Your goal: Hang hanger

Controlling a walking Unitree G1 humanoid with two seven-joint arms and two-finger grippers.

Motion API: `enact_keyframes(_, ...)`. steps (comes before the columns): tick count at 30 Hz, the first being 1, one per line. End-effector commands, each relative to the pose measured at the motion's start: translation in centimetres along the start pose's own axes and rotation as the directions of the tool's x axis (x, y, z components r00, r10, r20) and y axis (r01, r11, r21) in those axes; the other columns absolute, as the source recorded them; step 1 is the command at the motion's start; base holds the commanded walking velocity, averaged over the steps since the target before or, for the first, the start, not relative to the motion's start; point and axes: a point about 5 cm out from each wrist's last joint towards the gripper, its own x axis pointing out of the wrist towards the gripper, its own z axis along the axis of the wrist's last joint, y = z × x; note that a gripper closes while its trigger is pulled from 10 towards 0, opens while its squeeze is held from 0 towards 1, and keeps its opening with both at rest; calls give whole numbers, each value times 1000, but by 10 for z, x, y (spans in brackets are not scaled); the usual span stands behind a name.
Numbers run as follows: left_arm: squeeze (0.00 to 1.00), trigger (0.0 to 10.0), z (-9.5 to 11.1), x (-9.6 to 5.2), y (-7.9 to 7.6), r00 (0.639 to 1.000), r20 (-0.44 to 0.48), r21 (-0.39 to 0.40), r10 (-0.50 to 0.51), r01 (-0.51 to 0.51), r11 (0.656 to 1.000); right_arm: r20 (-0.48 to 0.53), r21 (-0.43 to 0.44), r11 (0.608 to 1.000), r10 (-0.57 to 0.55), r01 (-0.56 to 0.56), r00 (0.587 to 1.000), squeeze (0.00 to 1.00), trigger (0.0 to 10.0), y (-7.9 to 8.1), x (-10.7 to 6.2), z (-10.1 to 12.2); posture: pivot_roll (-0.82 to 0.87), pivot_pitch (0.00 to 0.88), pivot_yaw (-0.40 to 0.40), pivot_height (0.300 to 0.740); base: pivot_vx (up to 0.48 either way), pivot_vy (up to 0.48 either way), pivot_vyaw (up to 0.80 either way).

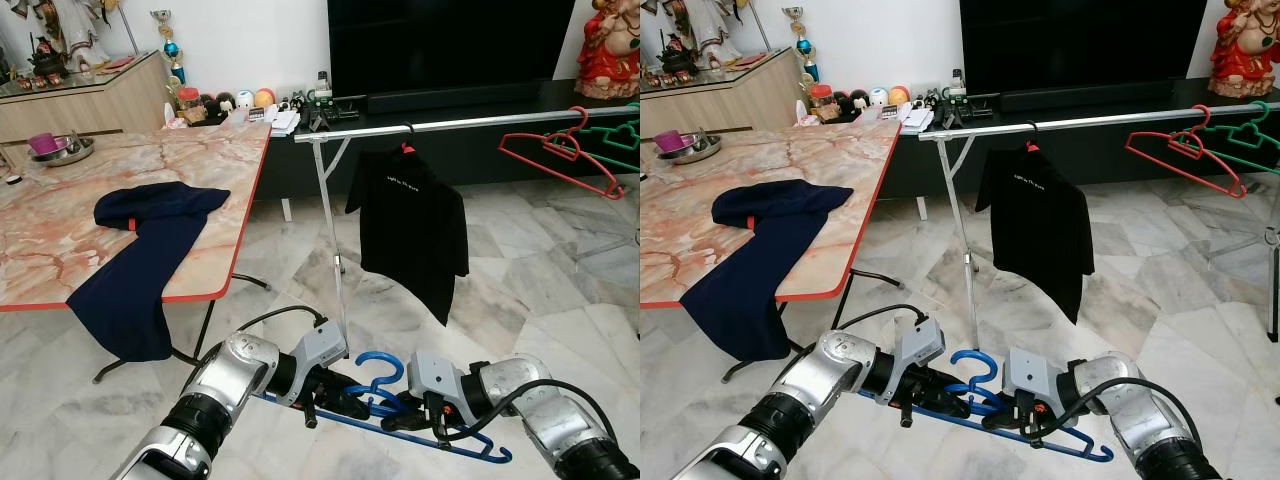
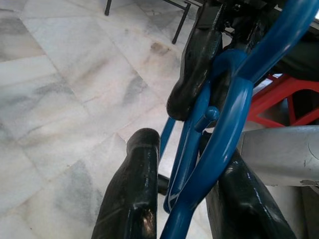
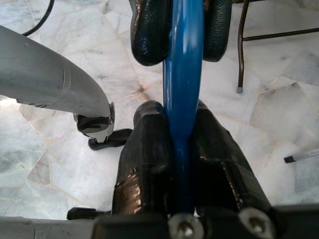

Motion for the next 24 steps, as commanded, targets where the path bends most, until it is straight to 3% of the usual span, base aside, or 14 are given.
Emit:
enact_keyframes(1,0,10000,3,-1,-2,1000,5,50,-22,21,999,0,-10,1000,2,-1,1000,0,0,0,1,1,6,0,91,740,0,0,0)
enact_keyframes(11,0,10000,0,-7,-3,1000,-4,77,-21,21,997,-1,-4,1000,14,-14,1000,0,0,3,1,-1,7,0,83,740,0,0,0)
enact_keyframes(12,322,10000,0,-8,-3,1000,0,80,-28,28,996,-1,-2,1000,16,-16,1000,0,0,4,1,-2,8,0,80,740,0,0,0)
enact_keyframes(13,1000,10000,0,-10,-4,999,7,87,-42,41,995,-3,5,1000,22,-22,1000,0,0,5,1,-3,8,0,77,740,0,0,0)
enact_keyframes(21,1000,10000,-5,-22,-3,999,-11,94,-39,40,995,-21,69,997,31,-30,999,0,0,12,2,-18,12,0,69,740,0,0,0)
enact_keyframes(24,1000,10000,-9,-38,2,1000,-23,81,-1,3,997,-38,116,992,50,-45,998,0,0,20,3,-31,16,1,63,740,0,0,0)
